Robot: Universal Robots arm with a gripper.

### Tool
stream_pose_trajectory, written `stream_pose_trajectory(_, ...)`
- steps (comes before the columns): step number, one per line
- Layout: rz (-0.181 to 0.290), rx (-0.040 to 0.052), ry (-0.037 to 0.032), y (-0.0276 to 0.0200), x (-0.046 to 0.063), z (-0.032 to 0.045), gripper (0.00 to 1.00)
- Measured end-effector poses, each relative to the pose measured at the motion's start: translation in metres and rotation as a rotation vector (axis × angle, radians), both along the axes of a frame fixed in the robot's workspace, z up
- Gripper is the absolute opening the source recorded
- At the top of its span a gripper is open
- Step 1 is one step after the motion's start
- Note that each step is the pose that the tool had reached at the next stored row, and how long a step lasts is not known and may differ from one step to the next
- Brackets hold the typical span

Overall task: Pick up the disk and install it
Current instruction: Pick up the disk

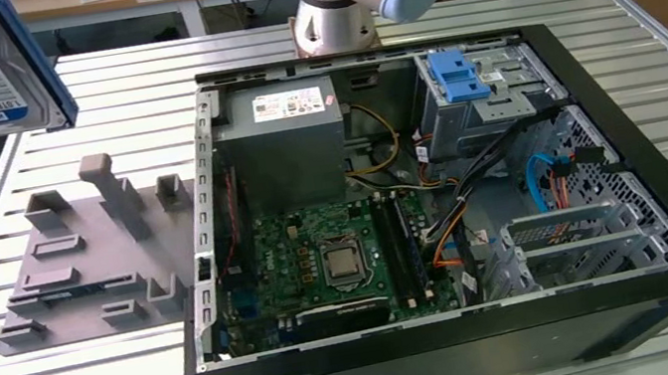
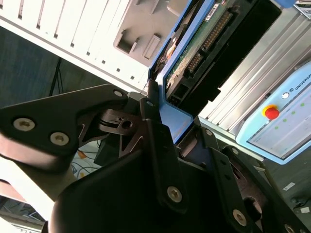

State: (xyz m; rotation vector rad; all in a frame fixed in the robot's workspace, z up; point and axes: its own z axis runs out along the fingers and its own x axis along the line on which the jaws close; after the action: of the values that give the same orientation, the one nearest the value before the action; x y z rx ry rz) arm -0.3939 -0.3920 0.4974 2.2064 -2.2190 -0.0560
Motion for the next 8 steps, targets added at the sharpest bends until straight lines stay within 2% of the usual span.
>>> stream_pose_trajectory(8, 0.000, -0.0001, 0.0000, -0.0084, 0.012, 0.0000, 0.36)
